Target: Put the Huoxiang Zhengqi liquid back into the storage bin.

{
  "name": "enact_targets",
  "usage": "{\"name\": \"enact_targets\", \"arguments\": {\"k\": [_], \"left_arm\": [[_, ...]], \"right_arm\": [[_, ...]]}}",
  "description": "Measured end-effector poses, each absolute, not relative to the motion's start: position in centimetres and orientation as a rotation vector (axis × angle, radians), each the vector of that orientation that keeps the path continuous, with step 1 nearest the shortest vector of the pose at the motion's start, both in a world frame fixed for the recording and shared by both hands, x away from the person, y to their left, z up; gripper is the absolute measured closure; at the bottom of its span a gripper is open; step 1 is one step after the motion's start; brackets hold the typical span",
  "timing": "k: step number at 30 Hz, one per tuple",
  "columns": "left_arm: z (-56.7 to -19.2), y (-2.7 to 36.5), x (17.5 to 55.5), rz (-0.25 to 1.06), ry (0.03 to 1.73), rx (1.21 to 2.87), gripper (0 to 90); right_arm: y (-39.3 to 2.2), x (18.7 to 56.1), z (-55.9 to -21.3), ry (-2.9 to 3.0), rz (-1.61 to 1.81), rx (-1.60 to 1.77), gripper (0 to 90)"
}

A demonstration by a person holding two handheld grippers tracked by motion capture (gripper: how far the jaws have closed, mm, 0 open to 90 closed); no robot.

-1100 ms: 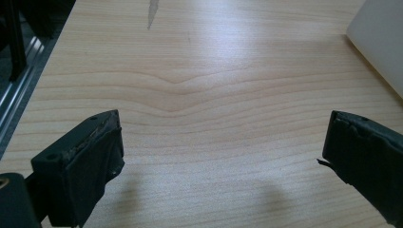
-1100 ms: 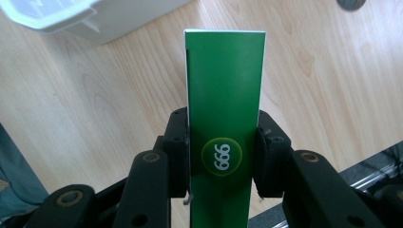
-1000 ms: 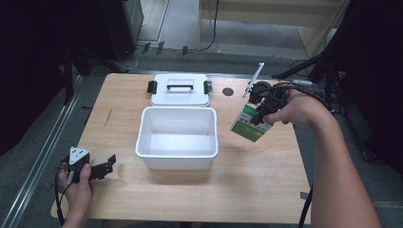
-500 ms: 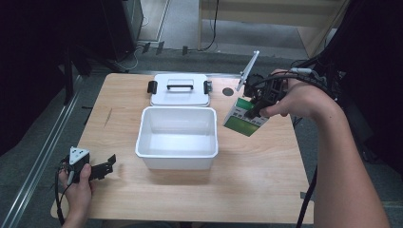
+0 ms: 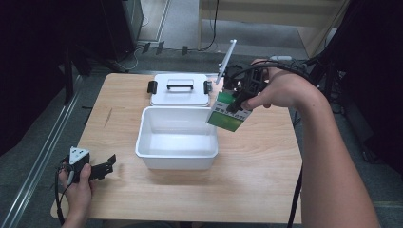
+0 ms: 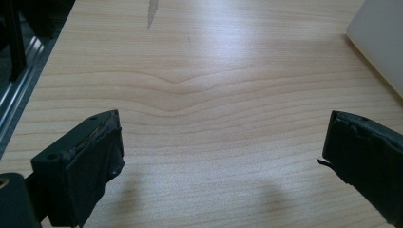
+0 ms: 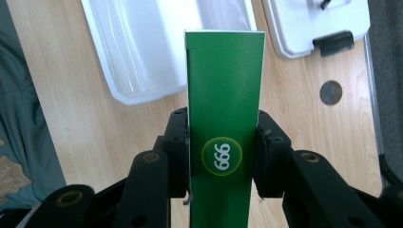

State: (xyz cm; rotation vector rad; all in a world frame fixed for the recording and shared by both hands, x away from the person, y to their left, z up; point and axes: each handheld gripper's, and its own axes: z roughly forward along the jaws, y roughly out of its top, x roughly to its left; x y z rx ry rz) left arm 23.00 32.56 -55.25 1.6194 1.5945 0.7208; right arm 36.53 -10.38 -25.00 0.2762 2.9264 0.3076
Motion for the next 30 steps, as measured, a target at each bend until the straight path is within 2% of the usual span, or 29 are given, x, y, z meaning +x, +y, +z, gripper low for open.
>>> {"name": "enact_targets", "arguments": {"k": [19, 30], "left_arm": [[-55.3, 32.6, 23.0, 0.719, 1.592, 1.62, 0.6], [-55.2, 32.6, 23.0, 0.714, 1.594, 1.625, 0.5]], "right_arm": [[-4.2, 36.2, -25.3, 2.969, 0.291, 0.125, 64.4], [-3.2, 36.2, -26.8, 2.994, 0.245, 0.078, 64.3]]}}
